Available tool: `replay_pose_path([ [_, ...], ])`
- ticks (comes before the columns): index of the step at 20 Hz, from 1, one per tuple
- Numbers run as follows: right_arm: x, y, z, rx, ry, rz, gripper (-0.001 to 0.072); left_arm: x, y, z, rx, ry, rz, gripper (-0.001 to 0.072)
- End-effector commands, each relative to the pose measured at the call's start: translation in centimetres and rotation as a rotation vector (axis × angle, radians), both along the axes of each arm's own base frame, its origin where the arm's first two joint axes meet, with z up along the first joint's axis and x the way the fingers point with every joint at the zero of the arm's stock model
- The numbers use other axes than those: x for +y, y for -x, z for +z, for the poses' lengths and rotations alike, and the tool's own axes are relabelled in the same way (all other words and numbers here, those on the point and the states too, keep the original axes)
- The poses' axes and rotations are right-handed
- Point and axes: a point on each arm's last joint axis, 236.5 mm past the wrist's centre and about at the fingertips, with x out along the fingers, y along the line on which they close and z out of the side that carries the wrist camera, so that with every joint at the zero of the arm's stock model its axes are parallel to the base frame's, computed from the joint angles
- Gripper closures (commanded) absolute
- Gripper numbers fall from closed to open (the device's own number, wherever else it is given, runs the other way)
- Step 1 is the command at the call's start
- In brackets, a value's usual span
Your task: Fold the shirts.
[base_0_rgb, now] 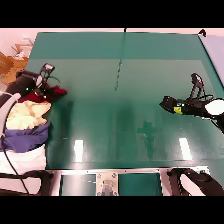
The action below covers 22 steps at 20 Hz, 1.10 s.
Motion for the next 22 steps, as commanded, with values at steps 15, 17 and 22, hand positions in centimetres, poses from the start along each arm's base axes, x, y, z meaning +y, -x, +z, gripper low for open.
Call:
replay_pose_path([
  [15,-2.6,3.1,-1.4,0.162,-0.04,-0.05,0.0539,-41.4,12.4,11.2,0.128,0.594,-0.622,0.0113],
  [17,-2.8,4.0,-1.7,0.202,-0.052,-0.049,0.0337,-40.7,12.3,11.0,0.137,0.566,-0.619,-0.0006],
  [22,-2.9,4.3,-2.1,0.216,-0.049,-0.031,0.0336,-30.5,7.2,14.0,0.109,0.388,-0.434,-0.0006],
])
